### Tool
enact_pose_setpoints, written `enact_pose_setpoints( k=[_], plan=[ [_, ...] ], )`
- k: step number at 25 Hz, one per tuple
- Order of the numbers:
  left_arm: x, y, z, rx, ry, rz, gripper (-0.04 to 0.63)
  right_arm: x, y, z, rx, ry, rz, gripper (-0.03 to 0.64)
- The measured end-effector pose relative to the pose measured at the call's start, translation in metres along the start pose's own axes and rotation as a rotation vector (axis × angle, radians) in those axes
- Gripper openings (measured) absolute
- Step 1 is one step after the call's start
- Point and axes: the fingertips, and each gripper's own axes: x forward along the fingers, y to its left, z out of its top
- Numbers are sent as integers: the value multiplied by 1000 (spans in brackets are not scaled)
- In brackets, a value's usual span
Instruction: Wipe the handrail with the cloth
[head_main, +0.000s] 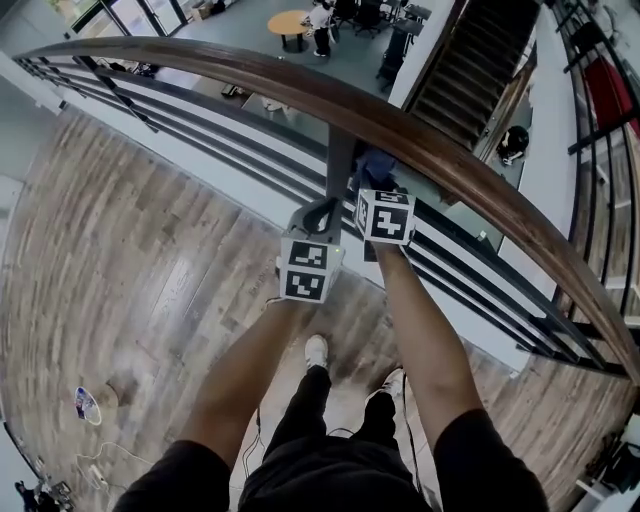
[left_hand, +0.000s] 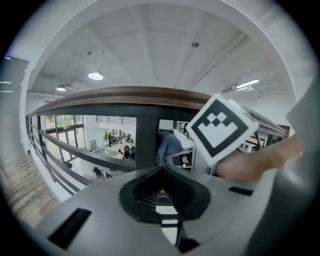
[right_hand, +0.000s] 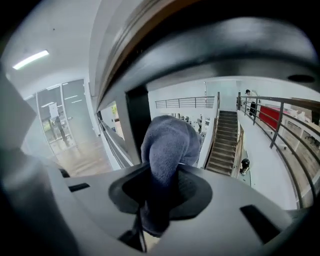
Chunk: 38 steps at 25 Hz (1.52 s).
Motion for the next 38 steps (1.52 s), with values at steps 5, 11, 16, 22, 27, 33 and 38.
enact_pose_setpoints(
  k=[5, 11, 16, 22, 27, 33, 38],
  plan=[
    [-7, 18, -9, 8, 10, 5, 2, 29, -2, -7, -12, 83, -54, 92],
    [-9, 26, -18, -7, 24, 6, 2, 36, -1, -9, -68, 85, -88, 92],
    [-11, 15, -21, -3, 25, -11, 2, 27, -3, -11, -96, 91, -105, 92],
    [-7, -18, -29, 2, 46, -32, 2, 6, -40, -22, -80, 103, -129, 92],
    [-5, -58, -27, -7, 45, -50, 2, -24, -74, -37, -88, 113, -159, 92],
    [11, -115, -25, -16, 44, -88, 2, -62, -130, -61, -67, 113, -185, 92],
    [29, -172, -16, -71, 46, -103, 3, -110, -196, -83, -28, 104, -233, 92]
  ],
)
